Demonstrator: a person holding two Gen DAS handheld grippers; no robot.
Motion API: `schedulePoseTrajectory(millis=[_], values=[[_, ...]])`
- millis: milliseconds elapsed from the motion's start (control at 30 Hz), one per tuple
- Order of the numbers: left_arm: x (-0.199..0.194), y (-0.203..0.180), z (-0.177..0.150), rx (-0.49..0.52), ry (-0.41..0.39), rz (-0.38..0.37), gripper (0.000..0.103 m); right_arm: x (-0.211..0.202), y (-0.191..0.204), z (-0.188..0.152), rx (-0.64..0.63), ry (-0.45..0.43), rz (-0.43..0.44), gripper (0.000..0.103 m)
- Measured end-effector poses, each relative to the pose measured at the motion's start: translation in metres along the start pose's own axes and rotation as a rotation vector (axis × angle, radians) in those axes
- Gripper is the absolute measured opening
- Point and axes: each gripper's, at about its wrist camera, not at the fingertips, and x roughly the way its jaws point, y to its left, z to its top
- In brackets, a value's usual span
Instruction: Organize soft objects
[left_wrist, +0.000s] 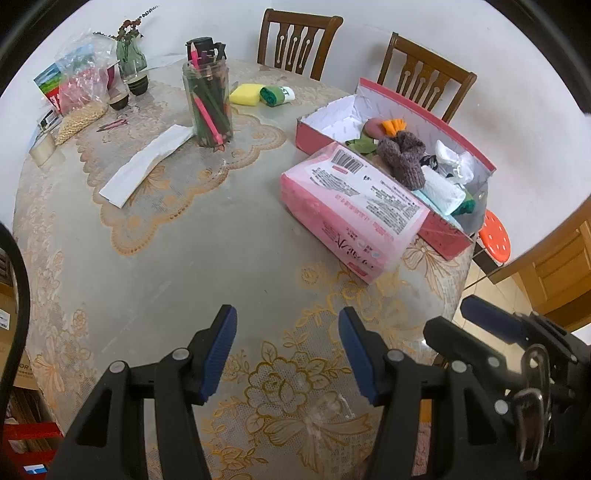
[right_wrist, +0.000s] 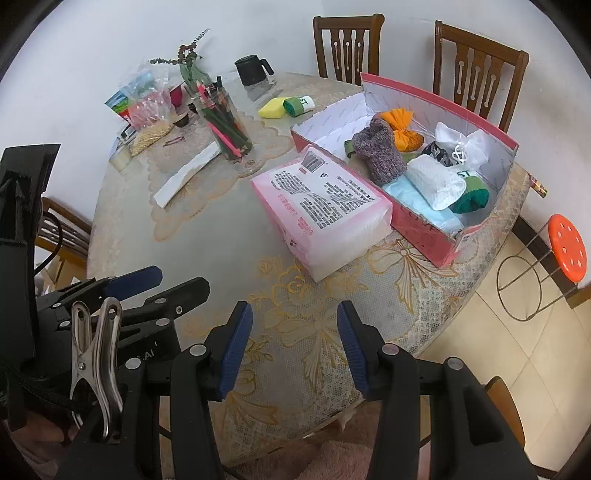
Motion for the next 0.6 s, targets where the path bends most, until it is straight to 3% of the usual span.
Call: schedulePoseTrajectory(millis=[600], values=[[0.0020, -0.0003, 0.0013, 0.008, 0.000, -0.003, 0.060, 0.0034, -0.0025, 0.0016, 0.007, 0.007, -0.004, 0.049]])
